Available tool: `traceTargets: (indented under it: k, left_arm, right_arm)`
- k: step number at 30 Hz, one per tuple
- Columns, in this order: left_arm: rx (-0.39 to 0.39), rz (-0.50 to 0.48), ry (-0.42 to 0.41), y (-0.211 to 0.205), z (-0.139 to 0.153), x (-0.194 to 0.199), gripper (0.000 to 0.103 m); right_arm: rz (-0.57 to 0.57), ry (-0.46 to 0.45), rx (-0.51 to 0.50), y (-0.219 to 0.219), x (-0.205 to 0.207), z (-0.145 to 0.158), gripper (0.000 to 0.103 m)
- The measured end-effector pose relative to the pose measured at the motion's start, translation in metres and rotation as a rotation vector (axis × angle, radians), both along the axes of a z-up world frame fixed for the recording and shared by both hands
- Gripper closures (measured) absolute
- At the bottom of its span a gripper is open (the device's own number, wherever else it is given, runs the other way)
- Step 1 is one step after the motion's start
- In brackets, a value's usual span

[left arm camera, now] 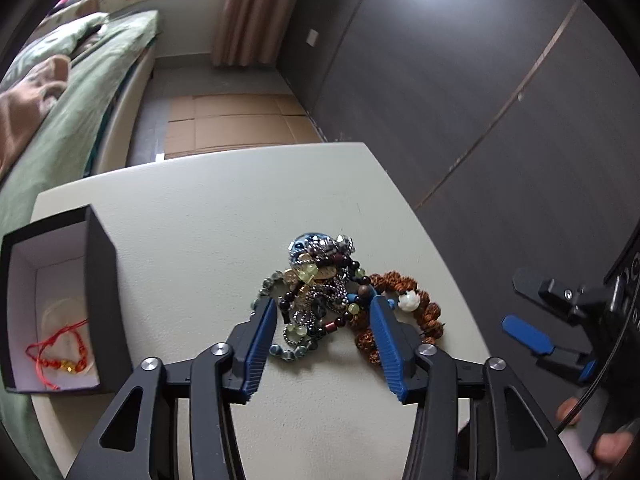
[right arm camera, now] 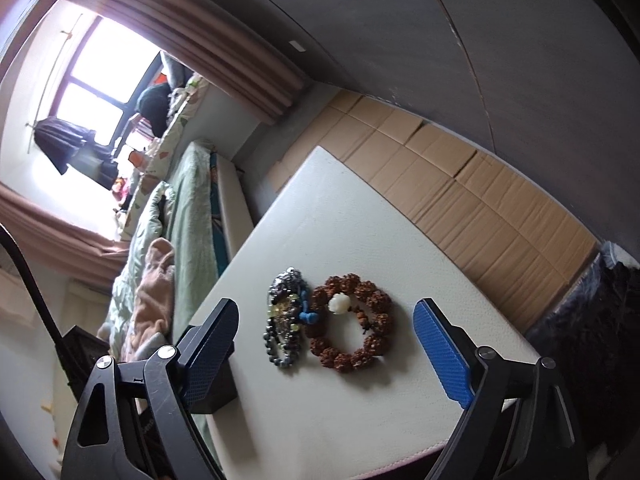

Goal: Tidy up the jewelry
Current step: 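Grasp the dark beaded bracelet from the jewelry pile with the left gripper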

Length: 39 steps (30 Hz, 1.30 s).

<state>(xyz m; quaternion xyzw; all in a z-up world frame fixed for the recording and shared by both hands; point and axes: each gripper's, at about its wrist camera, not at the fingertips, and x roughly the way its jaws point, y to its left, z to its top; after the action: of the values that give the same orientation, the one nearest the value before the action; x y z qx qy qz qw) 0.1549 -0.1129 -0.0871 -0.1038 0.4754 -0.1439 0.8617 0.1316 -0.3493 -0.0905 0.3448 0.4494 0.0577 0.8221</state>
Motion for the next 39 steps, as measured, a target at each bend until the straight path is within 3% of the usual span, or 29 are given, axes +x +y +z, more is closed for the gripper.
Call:
traceTargets:
  k: [4, 10, 16, 17, 20, 25, 29, 34, 39]
  left_arm:
    - [0.024, -0.045, 0.021, -0.013, -0.014, 0.007, 0.061]
    - [0.072, -0.097, 0.026, -0.025, -0.028, 0.013, 0.061]
    - [0.103, -0.135, 0.014, -0.032, -0.035, 0.018, 0.074]
    - [0.102, -0.15, 0.013, -0.033, -0.034, 0.018, 0.084]
    - [0.09, -0.18, 0.021, -0.034, -0.034, 0.018, 0.095]
    - [0.051, -0.177, 0.03, -0.027, -0.03, 0.019, 0.095]
    - [-0.014, -0.161, -0.011, -0.009, -0.006, 0.016, 0.095]
    - [-0.058, -0.116, -0.044, 0.013, 0.015, 0.012, 0.095]
    - [-0.106, -0.072, -0.069, 0.036, 0.031, 0.012, 0.095]
  right_arm:
    - [-0.006, 0.051, 0.025, -0.004, 0.007, -0.011, 0.025]
    - [0.003, 0.052, 0.024, -0.003, 0.013, -0.009, 0.025]
    - [0.024, 0.061, 0.035, 0.002, 0.022, -0.009, 0.025]
    - [0.027, 0.062, 0.036, 0.003, 0.023, -0.01, 0.025]
    - [0.034, 0.063, 0.03, 0.007, 0.026, -0.009, 0.025]
    - [0.046, 0.069, 0.023, 0.013, 0.03, -0.011, 0.025]
    - [0.061, 0.068, 0.011, 0.021, 0.033, -0.01, 0.026]
    - [0.093, 0.07, 0.012, 0.031, 0.038, -0.013, 0.044]
    - [0.131, 0.047, 0.012, 0.046, 0.045, -0.013, 0.054]
